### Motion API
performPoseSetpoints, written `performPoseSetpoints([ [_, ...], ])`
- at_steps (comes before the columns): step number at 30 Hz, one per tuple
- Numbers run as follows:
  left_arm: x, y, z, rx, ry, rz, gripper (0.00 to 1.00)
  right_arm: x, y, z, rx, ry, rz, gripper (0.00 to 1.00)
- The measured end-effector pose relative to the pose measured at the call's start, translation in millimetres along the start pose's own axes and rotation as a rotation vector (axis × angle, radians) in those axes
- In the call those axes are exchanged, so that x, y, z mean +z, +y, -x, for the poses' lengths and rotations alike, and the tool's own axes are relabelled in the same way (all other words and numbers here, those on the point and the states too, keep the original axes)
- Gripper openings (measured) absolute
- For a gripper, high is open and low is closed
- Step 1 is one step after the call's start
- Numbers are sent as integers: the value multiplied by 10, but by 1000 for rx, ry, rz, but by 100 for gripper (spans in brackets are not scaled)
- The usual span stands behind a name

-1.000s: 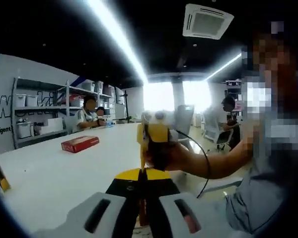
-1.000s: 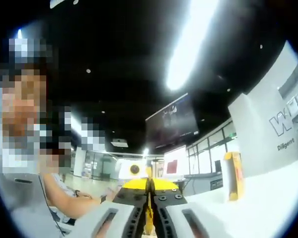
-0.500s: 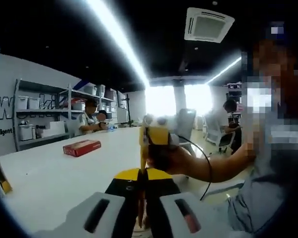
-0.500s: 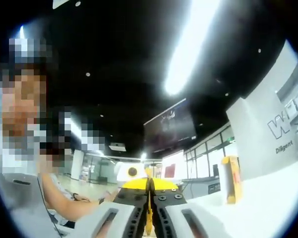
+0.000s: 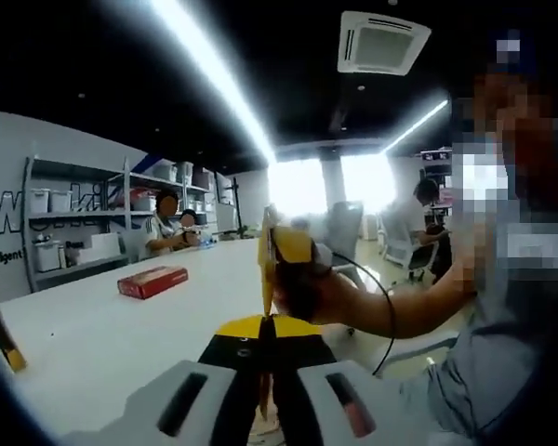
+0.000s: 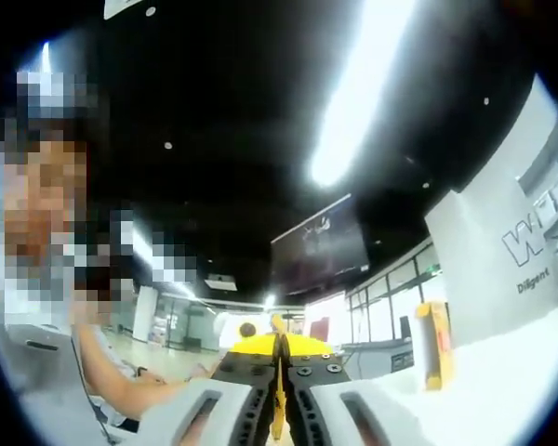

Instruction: Tear open the coffee pouch, take out the coffee, and pour the coffee from the pouch into the cup

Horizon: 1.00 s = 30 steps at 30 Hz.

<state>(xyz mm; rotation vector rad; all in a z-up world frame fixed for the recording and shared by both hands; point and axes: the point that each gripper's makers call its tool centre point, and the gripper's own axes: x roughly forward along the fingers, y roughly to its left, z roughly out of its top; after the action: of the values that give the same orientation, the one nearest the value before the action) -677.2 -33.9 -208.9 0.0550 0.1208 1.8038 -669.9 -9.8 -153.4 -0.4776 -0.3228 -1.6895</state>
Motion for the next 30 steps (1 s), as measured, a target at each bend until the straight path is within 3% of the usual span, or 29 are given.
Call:
performPoseSetpoints([
  [7, 109, 82, 32, 39, -47, 36, 4, -40, -89, 68, -52, -16, -7, 20],
  [11, 197, 156, 78, 95, -78, 58, 4, -105, -106, 121, -92, 4, 11, 21],
  [16, 409, 333, 283, 163, -134, 103, 4, -153, -49, 197, -119, 12, 32, 21],
  [22, 603, 689, 714, 316, -163, 139, 4, -151, -35, 299, -140, -34, 3, 21],
  [26, 585, 944, 1088, 415, -153, 204, 4, -106, 4, 357, -141, -66, -6, 21],
  [29, 515, 1157, 1406, 496, -117, 227, 4, -64, 24, 378, -133, -85, -8, 21],
  [30, 470, 1279, 1565, 549, -92, 240, 4, -55, 28, 377, -133, -90, -9, 21],
])
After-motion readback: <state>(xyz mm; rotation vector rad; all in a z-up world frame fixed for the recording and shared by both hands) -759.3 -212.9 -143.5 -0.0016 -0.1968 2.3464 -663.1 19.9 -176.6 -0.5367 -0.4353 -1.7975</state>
